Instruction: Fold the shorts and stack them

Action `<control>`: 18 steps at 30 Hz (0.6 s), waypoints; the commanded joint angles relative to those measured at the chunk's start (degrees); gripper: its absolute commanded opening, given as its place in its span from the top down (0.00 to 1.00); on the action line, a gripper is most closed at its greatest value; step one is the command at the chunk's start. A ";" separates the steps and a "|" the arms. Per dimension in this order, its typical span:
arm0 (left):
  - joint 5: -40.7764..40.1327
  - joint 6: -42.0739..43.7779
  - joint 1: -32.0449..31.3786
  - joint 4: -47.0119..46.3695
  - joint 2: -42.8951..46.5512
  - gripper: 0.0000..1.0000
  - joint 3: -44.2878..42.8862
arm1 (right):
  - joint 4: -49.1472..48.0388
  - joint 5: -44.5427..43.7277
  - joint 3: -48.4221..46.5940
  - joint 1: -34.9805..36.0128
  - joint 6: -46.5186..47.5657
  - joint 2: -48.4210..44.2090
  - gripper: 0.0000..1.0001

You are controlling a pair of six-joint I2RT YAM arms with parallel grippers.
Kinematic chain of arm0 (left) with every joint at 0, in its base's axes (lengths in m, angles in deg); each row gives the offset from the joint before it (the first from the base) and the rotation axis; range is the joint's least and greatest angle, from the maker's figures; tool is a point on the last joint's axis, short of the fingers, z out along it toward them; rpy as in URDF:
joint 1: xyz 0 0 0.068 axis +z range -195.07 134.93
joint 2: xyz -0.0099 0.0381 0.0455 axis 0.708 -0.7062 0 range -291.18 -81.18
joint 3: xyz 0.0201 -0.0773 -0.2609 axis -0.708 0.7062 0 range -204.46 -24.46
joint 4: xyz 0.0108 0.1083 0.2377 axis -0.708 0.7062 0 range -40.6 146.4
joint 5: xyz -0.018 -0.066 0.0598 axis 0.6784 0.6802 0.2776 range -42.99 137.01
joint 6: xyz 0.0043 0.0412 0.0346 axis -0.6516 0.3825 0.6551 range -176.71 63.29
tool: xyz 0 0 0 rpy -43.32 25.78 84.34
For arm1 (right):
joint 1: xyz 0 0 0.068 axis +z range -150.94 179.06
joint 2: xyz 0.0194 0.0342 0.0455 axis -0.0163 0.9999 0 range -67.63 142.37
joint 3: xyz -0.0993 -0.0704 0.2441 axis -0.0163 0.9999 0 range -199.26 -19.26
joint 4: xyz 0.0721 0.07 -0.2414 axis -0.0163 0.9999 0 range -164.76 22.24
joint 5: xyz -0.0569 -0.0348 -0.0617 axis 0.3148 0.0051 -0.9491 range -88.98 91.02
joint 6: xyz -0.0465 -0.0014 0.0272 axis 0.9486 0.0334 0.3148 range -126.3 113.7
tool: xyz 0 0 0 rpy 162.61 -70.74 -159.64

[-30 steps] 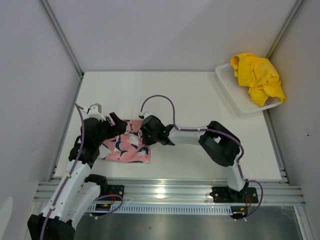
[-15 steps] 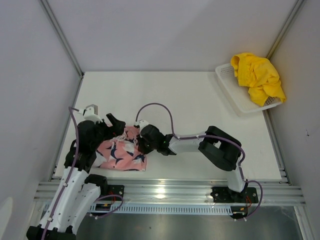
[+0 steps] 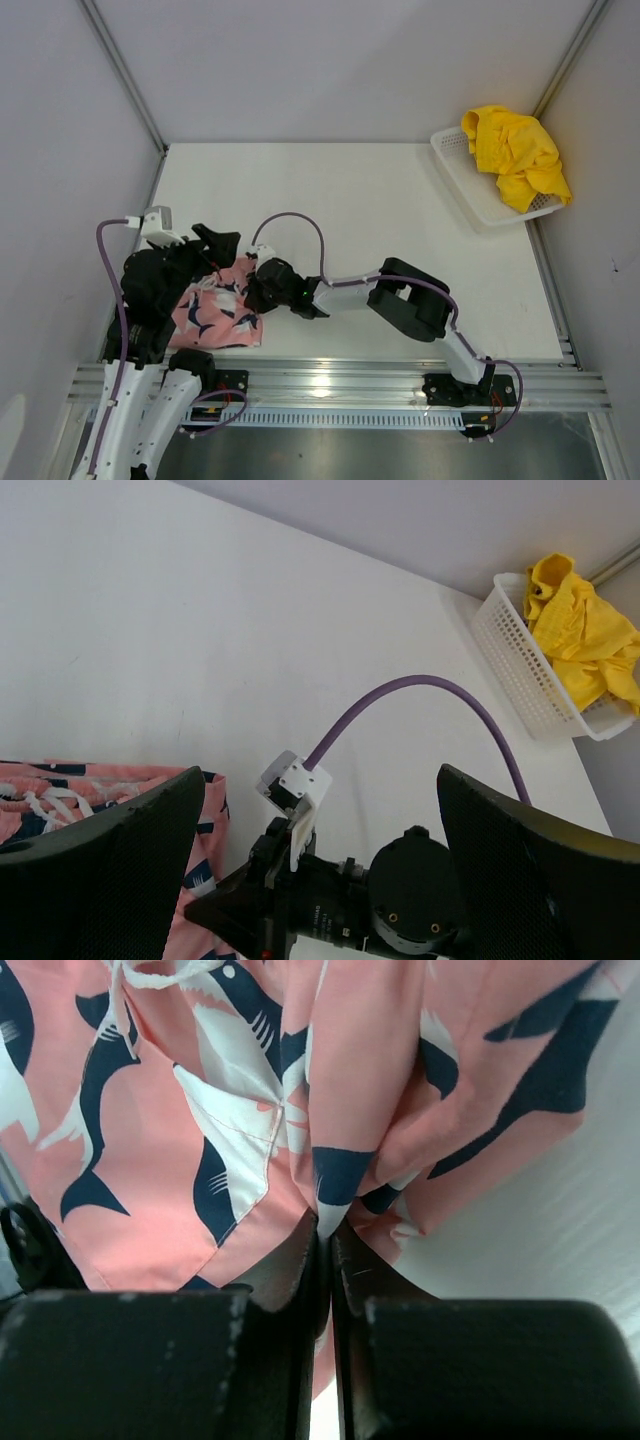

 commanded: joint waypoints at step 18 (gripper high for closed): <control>2.25 4.61 0.47 4.90 -0.49 0.01 -3.10 | 19.48 -8.95 7.97 -13.31 2.10 -28.60 0.24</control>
